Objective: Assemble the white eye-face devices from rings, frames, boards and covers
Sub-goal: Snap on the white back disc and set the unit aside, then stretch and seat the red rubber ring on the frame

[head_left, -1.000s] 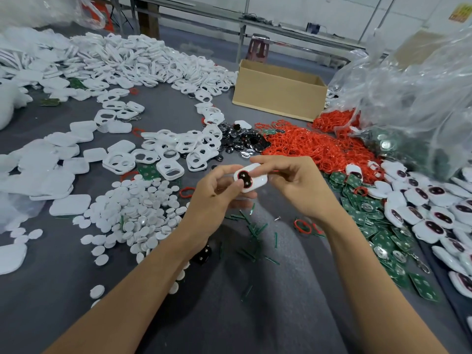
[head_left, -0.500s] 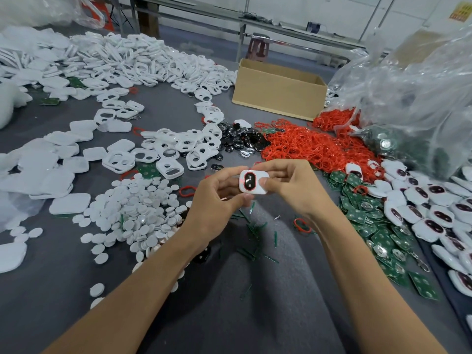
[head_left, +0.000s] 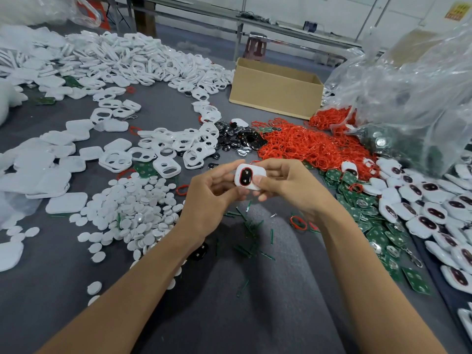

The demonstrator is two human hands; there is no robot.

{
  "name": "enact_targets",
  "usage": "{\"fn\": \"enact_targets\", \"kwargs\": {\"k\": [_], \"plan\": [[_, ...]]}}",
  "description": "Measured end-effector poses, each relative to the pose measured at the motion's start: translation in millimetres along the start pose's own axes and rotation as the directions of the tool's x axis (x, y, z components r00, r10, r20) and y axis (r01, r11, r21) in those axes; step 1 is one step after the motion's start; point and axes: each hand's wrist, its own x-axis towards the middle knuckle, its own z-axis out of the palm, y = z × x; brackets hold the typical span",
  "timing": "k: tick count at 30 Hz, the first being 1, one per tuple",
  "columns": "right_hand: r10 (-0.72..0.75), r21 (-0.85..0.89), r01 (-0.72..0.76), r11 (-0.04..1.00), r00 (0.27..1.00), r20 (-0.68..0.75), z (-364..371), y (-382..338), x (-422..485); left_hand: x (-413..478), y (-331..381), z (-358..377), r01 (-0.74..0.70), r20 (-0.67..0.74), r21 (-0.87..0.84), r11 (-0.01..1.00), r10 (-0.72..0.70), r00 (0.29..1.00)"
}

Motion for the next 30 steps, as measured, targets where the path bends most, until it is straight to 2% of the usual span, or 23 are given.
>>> {"fn": "enact_targets", "kwargs": {"k": [3,8,10,12,14,16,18,20,22,24,26,30], "plan": [[-0.005,-0.049,0.005,0.999,1.0,0.0,1,-5,-7,0,2,-2,-0.018,-0.001,0.035,0.999,0.018,1.0],[-0.053,-0.257,-0.011,0.966,0.969,-0.241,-31,-6,-31,4,0,-11,-0.012,-0.109,0.044,0.999,0.016,0.994],[-0.027,-0.313,-0.076,0.947,0.95,-0.312,-65,0,-56,5,-1,-15,-0.022,-0.131,0.03,0.999,0.026,0.991],[0.004,-0.347,-0.187,0.919,0.885,-0.466,-106,8,-91,6,-3,-16,-0.033,-0.139,0.027,0.999,0.037,0.99],[0.005,-0.413,-0.356,0.838,0.762,-0.648,-148,17,-129,7,-4,-16,-0.052,-0.14,0.043,0.998,0.057,0.989],[0.029,-0.464,-0.542,0.701,0.671,-0.741,-182,24,-159,9,-6,-15,-0.078,-0.137,0.078,0.994,0.088,0.987],[0.116,-0.458,-0.652,0.604,0.641,-0.759,-205,30,-176,9,-7,-13,-0.094,-0.144,0.089,0.992,0.106,0.984],[0.206,-0.426,-0.713,0.557,0.616,-0.76,-215,35,-183,8,-9,-12,-0.096,-0.157,0.084,0.992,0.108,0.982],[0.208,-0.463,-0.758,0.46,0.598,-0.774,-218,40,-185,5,-10,-11,-0.093,-0.16,0.082,0.992,0.105,0.981],[0.144,-0.511,-0.76,0.401,0.604,-0.784,-212,42,-181,2,-9,-9,-0.093,-0.162,0.095,0.991,0.108,0.981],[0.069,-0.528,-0.716,0.457,0.62,-0.781,-195,42,-169,1,-8,-8,-0.089,-0.171,0.107,0.99,0.106,0.98],[-0.23,-0.704,-0.392,0.592,0.755,-0.614,-132,37,-124,0,-5,-6,-0.065,-0.202,0.147,0.987,0.095,0.975]]}}
